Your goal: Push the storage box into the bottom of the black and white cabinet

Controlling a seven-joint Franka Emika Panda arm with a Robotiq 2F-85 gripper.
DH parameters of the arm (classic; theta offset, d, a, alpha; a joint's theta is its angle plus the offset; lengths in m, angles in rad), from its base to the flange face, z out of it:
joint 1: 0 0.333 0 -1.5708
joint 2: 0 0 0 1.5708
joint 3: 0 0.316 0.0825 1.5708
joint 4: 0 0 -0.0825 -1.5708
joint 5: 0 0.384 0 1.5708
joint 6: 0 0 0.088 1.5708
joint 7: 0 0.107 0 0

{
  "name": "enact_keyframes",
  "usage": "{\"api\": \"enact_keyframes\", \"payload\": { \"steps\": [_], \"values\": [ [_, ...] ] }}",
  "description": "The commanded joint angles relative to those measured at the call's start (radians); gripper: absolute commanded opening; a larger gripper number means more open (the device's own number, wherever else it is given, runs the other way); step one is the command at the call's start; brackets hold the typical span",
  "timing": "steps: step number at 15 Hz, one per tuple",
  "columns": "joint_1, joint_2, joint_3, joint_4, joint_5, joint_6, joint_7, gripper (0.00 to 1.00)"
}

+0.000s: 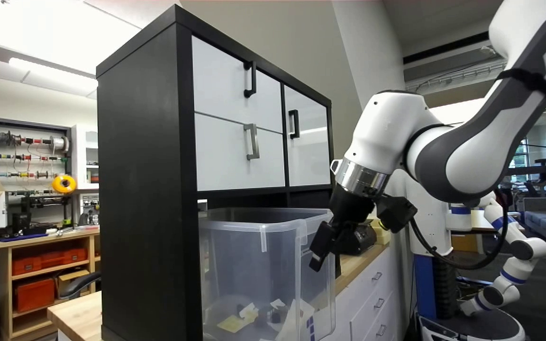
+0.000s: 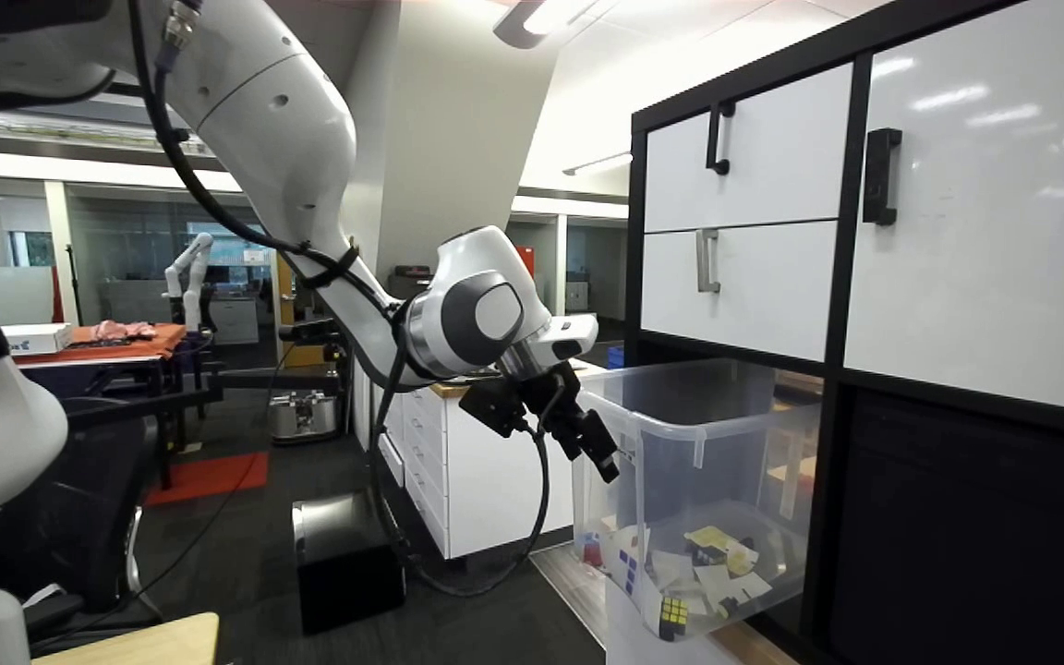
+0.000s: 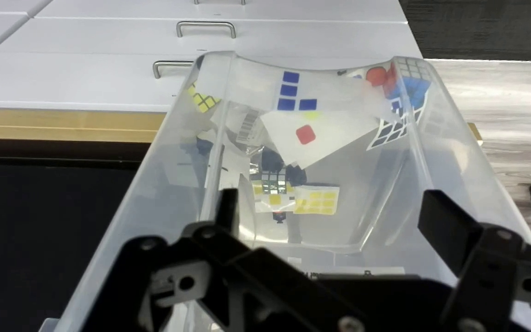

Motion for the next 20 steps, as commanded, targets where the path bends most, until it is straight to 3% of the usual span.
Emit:
{"api": "enact_keyframes", "payload": {
  "steps": [1,12,20],
  "values": [
    [0.007,0.091,-0.015,0.102,-0.094,-0.012,0.098,1.0],
    [0.081,0.274,-0.082,0.329,-0.26,-0.058,0.227,1.0],
    [0.16,0.383,-0.133,0.497,-0.292,-0.121,0.259,1.0]
  ]
}}
